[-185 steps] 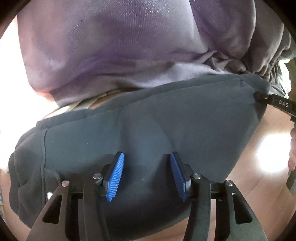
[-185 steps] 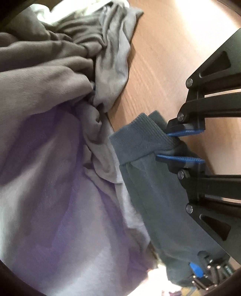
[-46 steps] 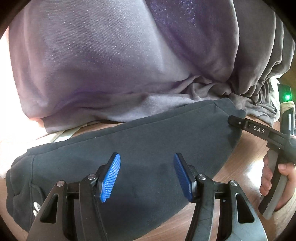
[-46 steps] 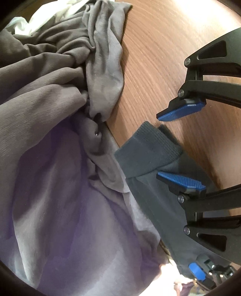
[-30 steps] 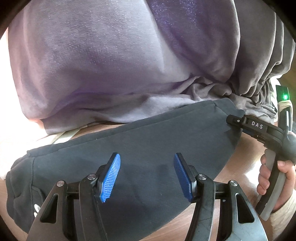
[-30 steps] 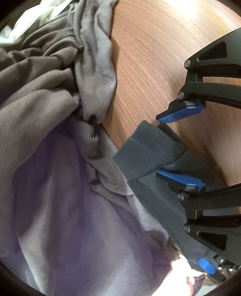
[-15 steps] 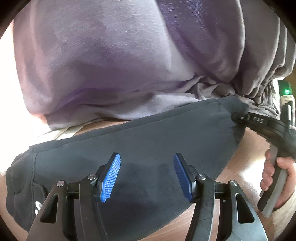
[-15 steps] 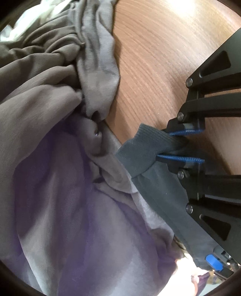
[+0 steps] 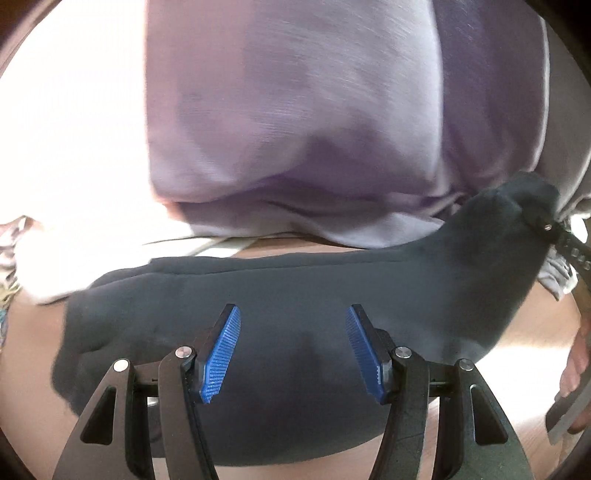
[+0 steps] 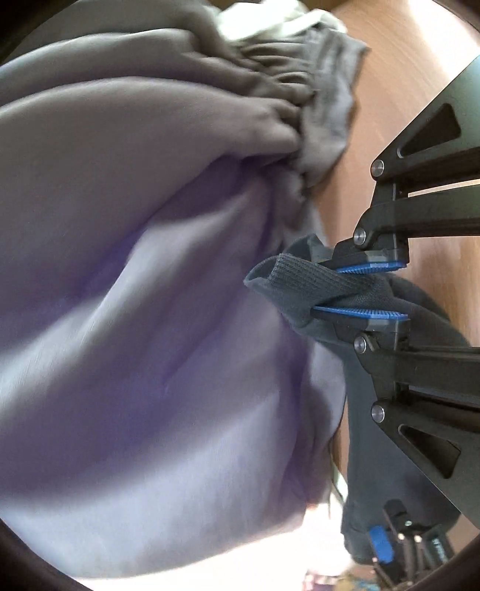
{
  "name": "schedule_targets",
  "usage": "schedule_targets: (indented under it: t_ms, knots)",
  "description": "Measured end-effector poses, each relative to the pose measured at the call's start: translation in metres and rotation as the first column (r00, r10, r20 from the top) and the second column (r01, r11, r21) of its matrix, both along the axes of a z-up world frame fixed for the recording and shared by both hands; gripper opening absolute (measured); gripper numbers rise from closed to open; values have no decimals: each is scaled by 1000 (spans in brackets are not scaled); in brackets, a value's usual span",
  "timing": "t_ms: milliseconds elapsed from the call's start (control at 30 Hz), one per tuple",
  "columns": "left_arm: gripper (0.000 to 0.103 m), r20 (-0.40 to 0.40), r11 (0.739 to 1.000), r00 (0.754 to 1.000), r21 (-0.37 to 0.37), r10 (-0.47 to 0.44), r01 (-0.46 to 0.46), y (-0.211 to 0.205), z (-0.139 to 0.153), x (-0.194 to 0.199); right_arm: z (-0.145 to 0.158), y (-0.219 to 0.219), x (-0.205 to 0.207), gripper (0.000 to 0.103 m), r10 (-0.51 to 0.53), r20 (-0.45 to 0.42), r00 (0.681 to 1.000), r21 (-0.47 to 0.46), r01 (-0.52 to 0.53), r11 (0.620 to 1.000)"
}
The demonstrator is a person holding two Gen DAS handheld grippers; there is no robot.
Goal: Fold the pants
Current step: 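Lift the cuff with the right gripper and fold it over the pants bundle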
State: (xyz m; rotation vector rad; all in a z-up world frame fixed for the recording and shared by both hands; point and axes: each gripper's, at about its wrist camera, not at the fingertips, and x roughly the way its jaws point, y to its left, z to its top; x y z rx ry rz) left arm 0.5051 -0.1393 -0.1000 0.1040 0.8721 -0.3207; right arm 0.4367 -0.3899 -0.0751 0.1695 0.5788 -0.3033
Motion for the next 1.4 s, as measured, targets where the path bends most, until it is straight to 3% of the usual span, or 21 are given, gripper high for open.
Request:
schedule_targets:
  t_ms: [267,667,900,1067,1267,1400]
  knots:
    - [59,14,997,996,3,83,-83,67,13,-8,42,81,2,17,138,37,990,-213,-127,969]
    - [59,-5,997,997,-6,77,-77,150,20,-13,60,188,6,17,250,27,968,-333,-227,915]
    - [59,-14,999,999,21,31,-31,186,8,-6,48,257,15,17,322,-30,946,-407,-306,860]
    - [59,-24,999,1000,45,9,-8,212,-2,-5,23,309,22,17,388,-102,916,-463,-389,797]
    - [59,-28,998,1000,69,3,-1,235,-10,-1,-10,354,24,17,454,-189,871,-475,-486,734]
    - [59,-33,996,999,90,16,-13,248,-17,5,-30,375,23,17,472,-233,850,-462,-523,716]
